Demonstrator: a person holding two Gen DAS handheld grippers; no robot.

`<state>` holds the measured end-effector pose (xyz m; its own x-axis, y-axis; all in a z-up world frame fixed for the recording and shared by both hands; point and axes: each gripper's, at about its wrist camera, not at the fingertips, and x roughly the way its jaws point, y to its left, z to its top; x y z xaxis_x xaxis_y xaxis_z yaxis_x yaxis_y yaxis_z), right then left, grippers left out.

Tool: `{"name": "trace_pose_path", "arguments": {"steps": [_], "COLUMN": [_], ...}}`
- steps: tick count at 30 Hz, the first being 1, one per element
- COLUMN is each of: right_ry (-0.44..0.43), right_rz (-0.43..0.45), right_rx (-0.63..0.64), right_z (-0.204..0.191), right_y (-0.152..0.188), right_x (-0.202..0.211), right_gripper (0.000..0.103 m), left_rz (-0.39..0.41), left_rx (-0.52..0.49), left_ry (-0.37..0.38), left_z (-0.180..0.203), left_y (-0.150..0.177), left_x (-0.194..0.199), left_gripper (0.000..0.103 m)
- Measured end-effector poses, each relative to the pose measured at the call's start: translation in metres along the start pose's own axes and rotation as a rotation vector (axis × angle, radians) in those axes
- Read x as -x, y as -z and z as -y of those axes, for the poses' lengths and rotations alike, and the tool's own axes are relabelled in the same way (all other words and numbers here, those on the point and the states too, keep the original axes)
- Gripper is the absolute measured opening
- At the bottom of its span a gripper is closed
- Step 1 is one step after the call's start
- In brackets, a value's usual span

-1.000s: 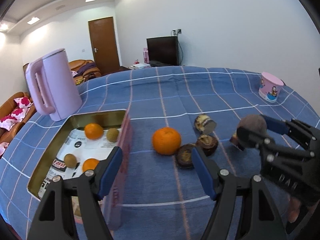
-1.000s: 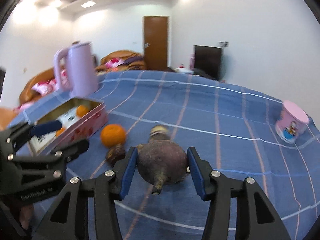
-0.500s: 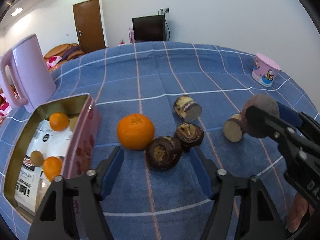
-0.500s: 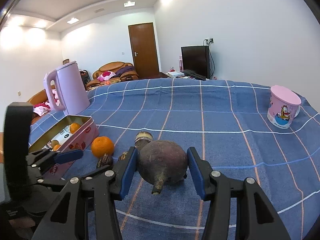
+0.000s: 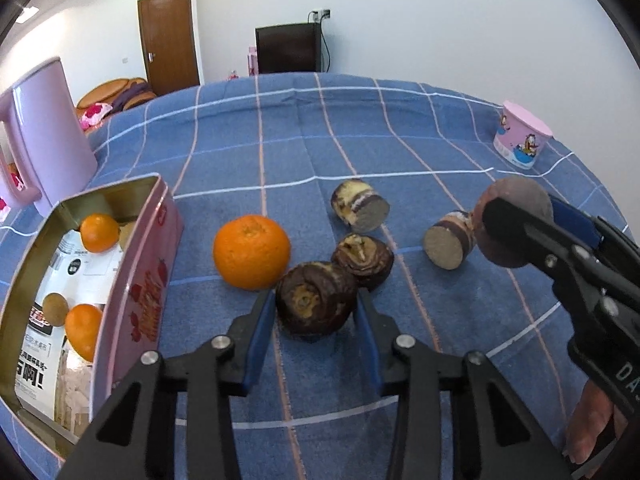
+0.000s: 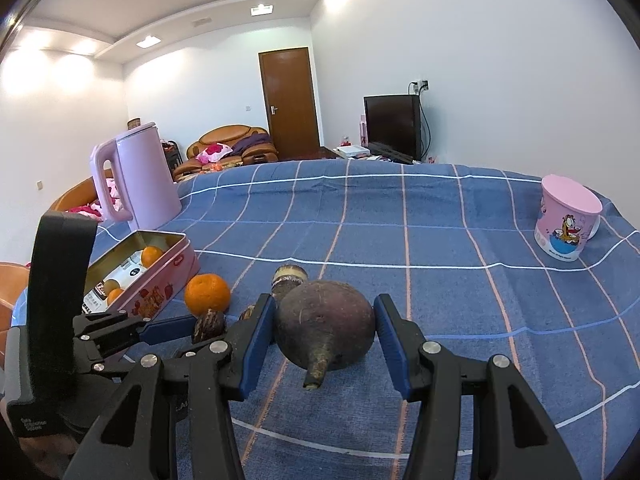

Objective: Organize fruits
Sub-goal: 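Lower the left tool onto a brown round mushroom and close its fingers, then carry the mushroom in the left tool over the tin while the right tool carries the beet there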

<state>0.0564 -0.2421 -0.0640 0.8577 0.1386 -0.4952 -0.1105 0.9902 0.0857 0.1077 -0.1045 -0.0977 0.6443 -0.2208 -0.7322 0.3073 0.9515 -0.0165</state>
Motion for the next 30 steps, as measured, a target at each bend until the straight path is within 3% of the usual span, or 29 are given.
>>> {"name": "trace_pose_path", "arguments": {"steps": [9,30], "right_ry": [0.007,0.006], "right_rz": [0.023,0.094], "right_rx": [0.007,0.033], "right_z": [-0.002,-0.006], "right_y": [0.001,0.005], "right_x": [0.005,0.02], "right_gripper": [0.053,0.053], "left_rz": [0.103,0.203], "left_rx": [-0.034,0.003], "left_ry": [-0.07,-0.102], "left_z": [0.006,-0.001], "left_y": [0.001,0.004], "left_x": [0.019,0.037], "left_gripper": [0.042,0.042]}}
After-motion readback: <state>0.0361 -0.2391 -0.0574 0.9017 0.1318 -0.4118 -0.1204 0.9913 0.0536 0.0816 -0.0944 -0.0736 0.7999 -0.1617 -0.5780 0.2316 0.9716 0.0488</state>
